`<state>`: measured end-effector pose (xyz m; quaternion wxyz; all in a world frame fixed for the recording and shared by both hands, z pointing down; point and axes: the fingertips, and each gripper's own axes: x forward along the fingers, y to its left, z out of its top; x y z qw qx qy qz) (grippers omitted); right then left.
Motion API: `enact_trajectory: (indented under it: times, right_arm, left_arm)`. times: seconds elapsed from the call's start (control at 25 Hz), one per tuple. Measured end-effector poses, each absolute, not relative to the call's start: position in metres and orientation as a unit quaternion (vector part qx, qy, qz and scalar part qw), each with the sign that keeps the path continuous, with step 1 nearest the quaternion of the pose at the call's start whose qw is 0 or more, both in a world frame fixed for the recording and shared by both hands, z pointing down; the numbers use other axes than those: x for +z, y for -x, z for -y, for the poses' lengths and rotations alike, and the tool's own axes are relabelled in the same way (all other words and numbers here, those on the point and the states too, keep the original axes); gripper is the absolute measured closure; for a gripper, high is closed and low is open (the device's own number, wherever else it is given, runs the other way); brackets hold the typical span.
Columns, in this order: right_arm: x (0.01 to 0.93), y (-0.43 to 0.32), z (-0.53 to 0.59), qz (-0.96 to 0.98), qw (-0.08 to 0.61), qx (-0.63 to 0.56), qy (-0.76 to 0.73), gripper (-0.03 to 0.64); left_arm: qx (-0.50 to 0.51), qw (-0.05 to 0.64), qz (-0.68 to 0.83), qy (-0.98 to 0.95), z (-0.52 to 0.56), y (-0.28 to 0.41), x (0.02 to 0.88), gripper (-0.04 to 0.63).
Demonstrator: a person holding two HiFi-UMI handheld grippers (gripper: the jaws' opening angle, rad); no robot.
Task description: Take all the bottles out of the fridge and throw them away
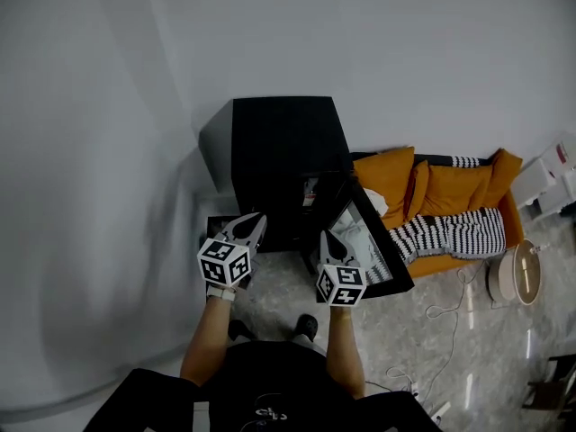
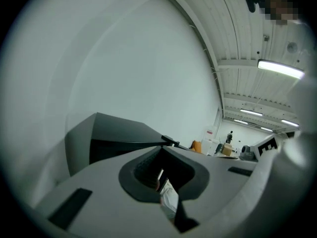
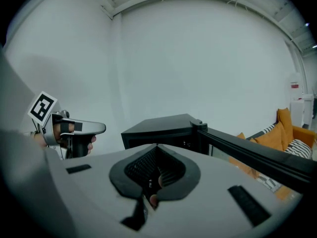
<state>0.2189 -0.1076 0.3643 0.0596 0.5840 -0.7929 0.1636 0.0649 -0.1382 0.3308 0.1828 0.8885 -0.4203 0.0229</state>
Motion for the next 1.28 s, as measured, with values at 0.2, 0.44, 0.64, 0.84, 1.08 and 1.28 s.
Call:
enact_trajectory:
  times: [0.2, 0.44, 0.64, 0.84, 1.08, 1.28]
  right_arm:
    - [0.358, -0.23, 0.11, 0.789, 0.054, 0.16, -0.591, 0.609]
    - [0.356, -0.239, 0.112, 0.784, 0.054, 0.159, -0.598, 0.609]
    - [0.358, -0.249, 0.109, 0.778, 0.054, 0.16, -0.605, 0.609]
    - [0.357, -0.261, 0.104, 0.771, 0.049, 0.163, -0.614, 0.609]
    - [0.36, -0.259, 0.1, 0.768, 0.05, 0.162, -0.618, 0.609]
    - [0.364, -0.243, 0.099, 0.767, 0.053, 0.161, -0.619, 0.609]
  left_arm:
    - [0.034, 0.169, 0.403, -0.899, 0.141, -0.082, 0.325, 0.589]
    - [0.04, 0.164, 0.39, -0.905, 0.145, -0.099, 0.322, 0.589]
    - [0.044, 0.163, 0.379, -0.91, 0.144, -0.112, 0.324, 0.589]
    - [0.046, 0.164, 0.37, -0.913, 0.14, -0.121, 0.324, 0.589]
    - [0.035, 0.181, 0.367, -0.912, 0.136, -0.113, 0.329, 0.589]
    - [0.036, 0.184, 0.365, -0.912, 0.13, -0.096, 0.336, 0.589]
